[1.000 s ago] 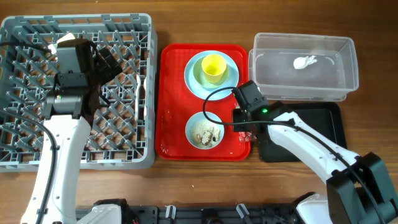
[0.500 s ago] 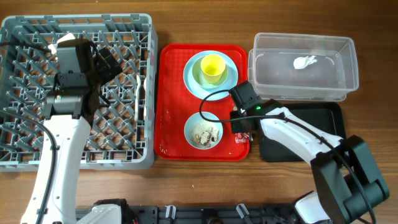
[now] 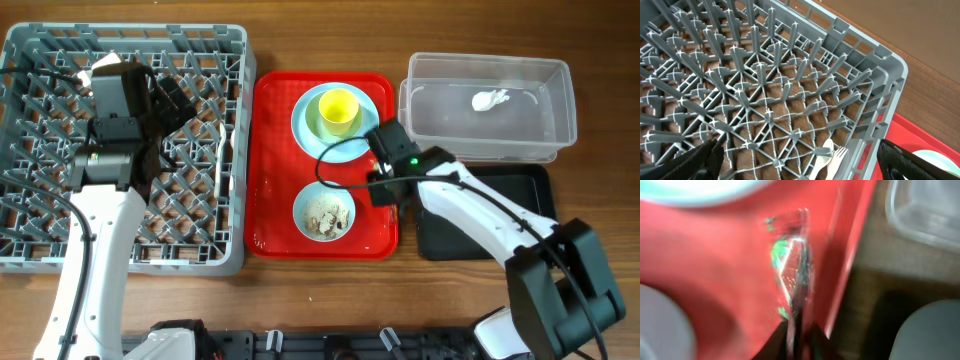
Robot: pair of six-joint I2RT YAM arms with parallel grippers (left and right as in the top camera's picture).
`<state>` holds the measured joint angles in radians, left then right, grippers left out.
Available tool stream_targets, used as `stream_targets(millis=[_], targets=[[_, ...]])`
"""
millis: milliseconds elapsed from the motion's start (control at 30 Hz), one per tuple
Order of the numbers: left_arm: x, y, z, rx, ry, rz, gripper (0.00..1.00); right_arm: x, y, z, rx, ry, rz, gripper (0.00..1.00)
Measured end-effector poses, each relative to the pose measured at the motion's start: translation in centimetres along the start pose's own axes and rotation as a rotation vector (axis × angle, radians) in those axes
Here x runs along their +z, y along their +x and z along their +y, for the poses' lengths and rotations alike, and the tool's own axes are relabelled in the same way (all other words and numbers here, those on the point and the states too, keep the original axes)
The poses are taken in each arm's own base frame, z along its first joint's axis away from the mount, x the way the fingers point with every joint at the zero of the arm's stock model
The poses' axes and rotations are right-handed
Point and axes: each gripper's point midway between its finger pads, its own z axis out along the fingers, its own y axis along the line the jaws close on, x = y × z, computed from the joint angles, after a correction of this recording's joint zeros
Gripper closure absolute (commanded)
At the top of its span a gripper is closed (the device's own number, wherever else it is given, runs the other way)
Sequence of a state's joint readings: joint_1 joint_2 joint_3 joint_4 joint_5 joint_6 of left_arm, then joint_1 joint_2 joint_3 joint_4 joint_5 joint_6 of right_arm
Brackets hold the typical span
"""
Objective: Sort waste into correct bins and load items into the dishwasher rack
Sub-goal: 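Carry the red wrapper to the clear bin and release it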
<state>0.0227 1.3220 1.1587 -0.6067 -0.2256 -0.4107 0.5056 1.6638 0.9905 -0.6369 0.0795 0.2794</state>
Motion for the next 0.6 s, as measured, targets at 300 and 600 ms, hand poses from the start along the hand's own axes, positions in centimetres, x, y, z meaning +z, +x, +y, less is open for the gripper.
stream_targets(millis=[300, 600], targets=[[0.0, 0.0, 0.0, 0.000, 0.000, 0.000, 0.00, -4.5, -5.3, 0.2, -0.044, 0.004, -0.093, 0.96], [0.0, 0.0, 0.0, 0.000, 0.000, -0.001, 0.00, -7.4, -13.2, -11.8, 0.222, 0.191, -0.365, 0.96]])
